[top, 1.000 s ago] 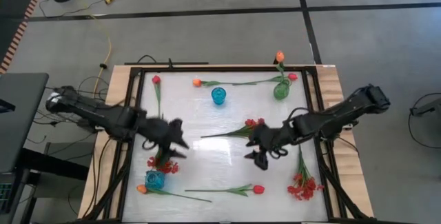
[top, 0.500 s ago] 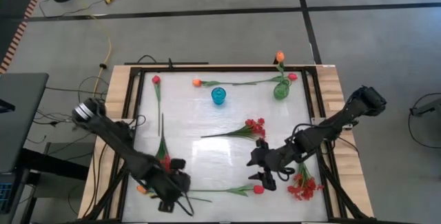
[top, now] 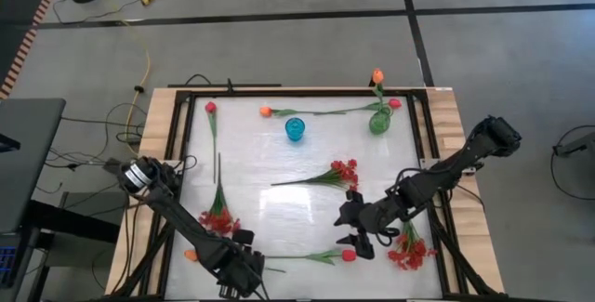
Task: Sort flowers into vase by color
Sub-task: Put the bottom orange tulip into the green vase
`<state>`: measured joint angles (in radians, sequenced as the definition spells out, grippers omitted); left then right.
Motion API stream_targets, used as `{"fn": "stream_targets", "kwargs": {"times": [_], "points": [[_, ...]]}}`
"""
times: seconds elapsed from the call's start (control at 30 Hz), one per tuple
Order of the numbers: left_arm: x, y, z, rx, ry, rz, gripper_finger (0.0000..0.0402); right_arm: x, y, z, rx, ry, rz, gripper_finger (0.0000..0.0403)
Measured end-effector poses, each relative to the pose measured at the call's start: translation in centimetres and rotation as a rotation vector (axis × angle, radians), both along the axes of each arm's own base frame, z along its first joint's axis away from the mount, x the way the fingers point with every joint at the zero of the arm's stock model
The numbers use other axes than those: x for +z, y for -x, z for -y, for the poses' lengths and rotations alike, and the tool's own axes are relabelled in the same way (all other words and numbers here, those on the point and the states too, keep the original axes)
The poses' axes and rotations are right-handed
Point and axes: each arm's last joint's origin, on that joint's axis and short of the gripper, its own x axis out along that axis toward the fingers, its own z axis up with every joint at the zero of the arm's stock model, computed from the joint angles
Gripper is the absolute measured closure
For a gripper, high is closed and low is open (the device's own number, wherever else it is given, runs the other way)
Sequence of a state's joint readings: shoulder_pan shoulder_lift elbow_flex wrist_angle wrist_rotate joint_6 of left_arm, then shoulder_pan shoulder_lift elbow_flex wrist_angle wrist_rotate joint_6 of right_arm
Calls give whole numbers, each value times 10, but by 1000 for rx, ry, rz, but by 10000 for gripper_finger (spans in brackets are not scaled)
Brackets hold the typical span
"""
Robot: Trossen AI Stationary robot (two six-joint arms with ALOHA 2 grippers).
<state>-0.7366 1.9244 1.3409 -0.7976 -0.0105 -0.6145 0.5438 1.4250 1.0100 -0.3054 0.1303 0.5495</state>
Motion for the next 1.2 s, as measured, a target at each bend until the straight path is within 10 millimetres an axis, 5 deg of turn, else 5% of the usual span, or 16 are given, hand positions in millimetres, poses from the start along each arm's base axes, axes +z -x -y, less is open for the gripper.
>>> {"fn": "stream_targets", "kwargs": {"times": [0.7, 1.2], "points": [[-22, 17, 2, 42, -59, -3, 239, 0, 0, 0, -2, 0, 0, 132], [-30, 24, 14, 26, -98, 30, 395, 0, 0, 0, -6, -2, -5, 132]]}}
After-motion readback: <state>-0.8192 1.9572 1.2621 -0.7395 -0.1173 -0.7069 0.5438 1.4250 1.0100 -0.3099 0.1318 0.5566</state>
